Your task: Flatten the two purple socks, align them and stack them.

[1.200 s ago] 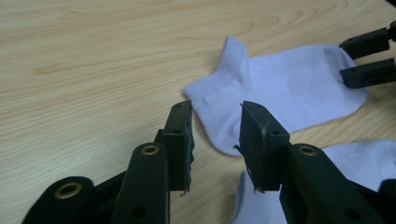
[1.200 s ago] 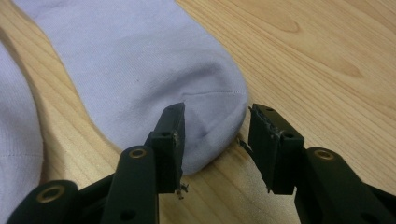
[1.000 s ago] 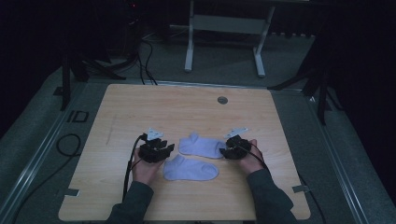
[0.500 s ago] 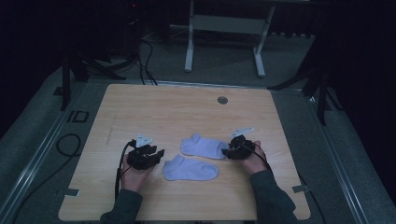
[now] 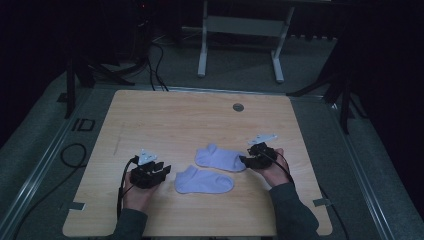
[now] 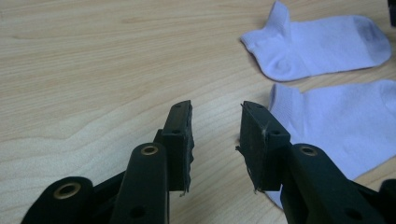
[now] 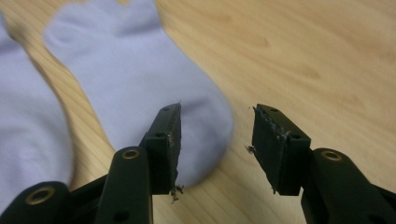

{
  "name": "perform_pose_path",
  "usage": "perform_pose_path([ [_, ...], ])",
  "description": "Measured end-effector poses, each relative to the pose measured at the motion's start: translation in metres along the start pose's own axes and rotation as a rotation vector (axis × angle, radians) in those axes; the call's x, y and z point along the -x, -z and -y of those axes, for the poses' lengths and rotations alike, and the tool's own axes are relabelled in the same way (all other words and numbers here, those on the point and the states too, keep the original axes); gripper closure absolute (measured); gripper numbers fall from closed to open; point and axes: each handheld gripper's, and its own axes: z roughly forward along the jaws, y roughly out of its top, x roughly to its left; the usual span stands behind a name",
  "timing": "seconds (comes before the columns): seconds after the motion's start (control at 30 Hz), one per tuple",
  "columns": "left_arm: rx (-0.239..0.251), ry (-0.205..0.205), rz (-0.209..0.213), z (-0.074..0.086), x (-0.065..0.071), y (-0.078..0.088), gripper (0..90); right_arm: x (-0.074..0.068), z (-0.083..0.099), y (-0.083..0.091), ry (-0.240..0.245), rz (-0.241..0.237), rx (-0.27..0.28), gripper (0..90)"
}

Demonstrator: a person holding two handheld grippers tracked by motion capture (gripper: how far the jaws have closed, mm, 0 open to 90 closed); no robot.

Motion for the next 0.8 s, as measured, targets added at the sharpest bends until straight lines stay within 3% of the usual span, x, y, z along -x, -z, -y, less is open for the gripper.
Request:
perform_pose_path([
  [0.17, 0.005, 0.017, 0.001, 0.002, -0.001, -0.002, 63.3, -0.015, -0.018, -0.007, 0.047, -0.029, -0.006, 51.4],
  [0.3, 0.011, 0.037, 0.007, 0.003, -0.003, -0.002, 63.3, -0.036, -0.034, -0.026, 0.105, -0.062, -0.040, 51.0],
  [0.43, 0.010, 0.053, 0.007, 0.003, -0.004, -0.004, 63.1, -0.047, -0.041, -0.037, 0.134, -0.075, -0.055, 49.3],
  [0.53, 0.004, 0.037, 0.000, 0.003, -0.003, -0.005, 63.2, -0.056, -0.047, -0.048, 0.155, -0.086, -0.070, 47.6],
  [0.67, -0.005, 0.028, 0.002, 0.003, -0.003, -0.006, 63.1, -0.058, -0.052, -0.063, 0.120, -0.148, -0.071, 44.9],
  [0.8, -0.009, 0.026, -0.005, 0.003, -0.004, -0.007, 62.7, -0.059, -0.052, -0.073, 0.121, -0.137, -0.087, 43.9],
])
